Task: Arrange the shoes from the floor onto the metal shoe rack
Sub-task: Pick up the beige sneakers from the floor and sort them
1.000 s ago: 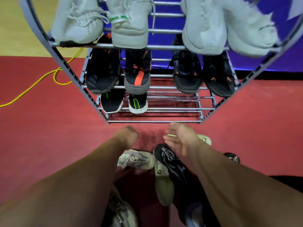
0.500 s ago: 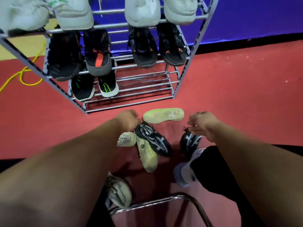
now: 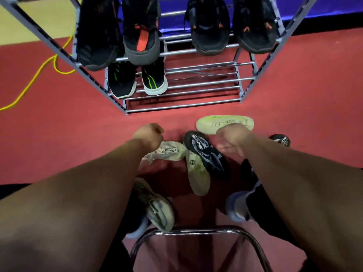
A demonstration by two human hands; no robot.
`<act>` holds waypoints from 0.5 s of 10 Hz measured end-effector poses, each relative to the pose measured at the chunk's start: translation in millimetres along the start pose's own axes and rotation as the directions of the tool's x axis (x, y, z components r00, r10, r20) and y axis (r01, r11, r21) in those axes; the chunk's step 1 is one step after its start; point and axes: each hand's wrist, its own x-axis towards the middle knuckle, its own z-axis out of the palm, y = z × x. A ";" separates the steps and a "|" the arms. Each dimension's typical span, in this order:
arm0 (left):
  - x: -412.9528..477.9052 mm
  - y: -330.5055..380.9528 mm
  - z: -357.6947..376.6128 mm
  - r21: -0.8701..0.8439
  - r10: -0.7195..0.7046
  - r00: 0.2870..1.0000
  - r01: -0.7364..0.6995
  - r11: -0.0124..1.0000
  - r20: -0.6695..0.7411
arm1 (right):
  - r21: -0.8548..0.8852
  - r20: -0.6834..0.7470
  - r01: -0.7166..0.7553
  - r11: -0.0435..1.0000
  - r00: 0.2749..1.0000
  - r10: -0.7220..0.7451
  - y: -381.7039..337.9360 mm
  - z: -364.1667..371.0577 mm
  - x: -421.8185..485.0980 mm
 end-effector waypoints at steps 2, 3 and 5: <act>9.6 -66.7 -12.6 -0.002 -0.163 0.987 0.163 0.987 -0.011 | -0.003 0.206 0.014 1.000 0.978 -0.013 -29.4 80.8 25.4; 13.4 -88.3 -15.5 -0.014 -0.221 0.975 0.221 0.975 -0.004 | -0.084 0.170 0.001 0.996 0.985 0.013 -20.5 109.0 44.7; 17.6 -111.0 -15.1 -0.184 -0.287 0.957 0.291 0.939 0.051 | -0.242 0.108 -0.097 0.965 0.986 0.127 -16.7 161.3 69.0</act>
